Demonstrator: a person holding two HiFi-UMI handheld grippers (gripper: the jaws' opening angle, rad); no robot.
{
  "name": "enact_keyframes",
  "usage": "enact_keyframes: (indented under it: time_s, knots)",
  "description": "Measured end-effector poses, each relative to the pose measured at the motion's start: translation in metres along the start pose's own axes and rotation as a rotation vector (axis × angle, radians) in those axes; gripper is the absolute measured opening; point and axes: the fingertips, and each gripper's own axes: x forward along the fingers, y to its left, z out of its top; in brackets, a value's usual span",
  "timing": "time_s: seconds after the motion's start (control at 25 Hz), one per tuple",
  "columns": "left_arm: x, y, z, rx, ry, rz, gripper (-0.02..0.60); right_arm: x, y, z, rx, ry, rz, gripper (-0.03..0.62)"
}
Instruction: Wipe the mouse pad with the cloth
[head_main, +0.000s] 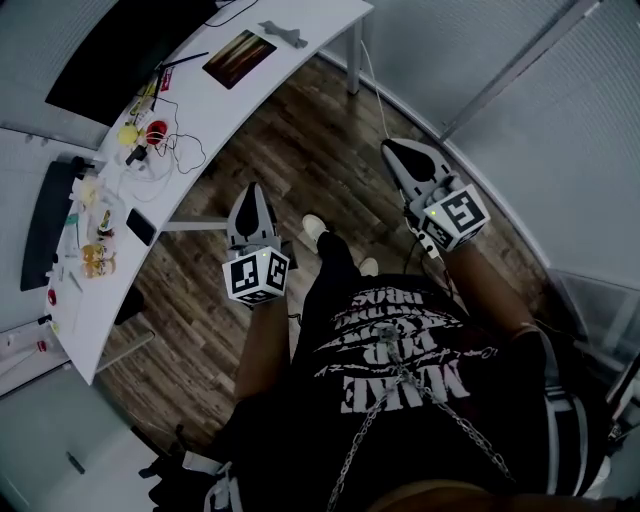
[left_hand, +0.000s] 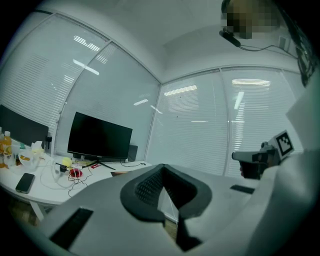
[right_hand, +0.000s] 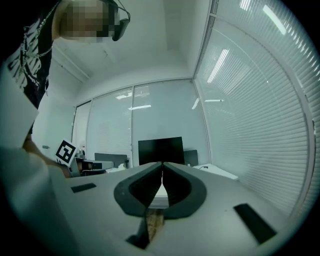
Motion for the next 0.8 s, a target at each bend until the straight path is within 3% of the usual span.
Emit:
enact_keyframes:
  time_s: [0.44,0.8]
  knots:
    - [0.076,0.069,0.002,-0.020,0.019,0.010,0.006,0.098,-0.022,-0.016,0.003,0.061,0.012,0.002]
    - [0.137,0.127,0.035,-0.029,-0.011,-0.003,0.006,0.185,-0.036,-0.002,-0.044,0.072,0.015,0.002]
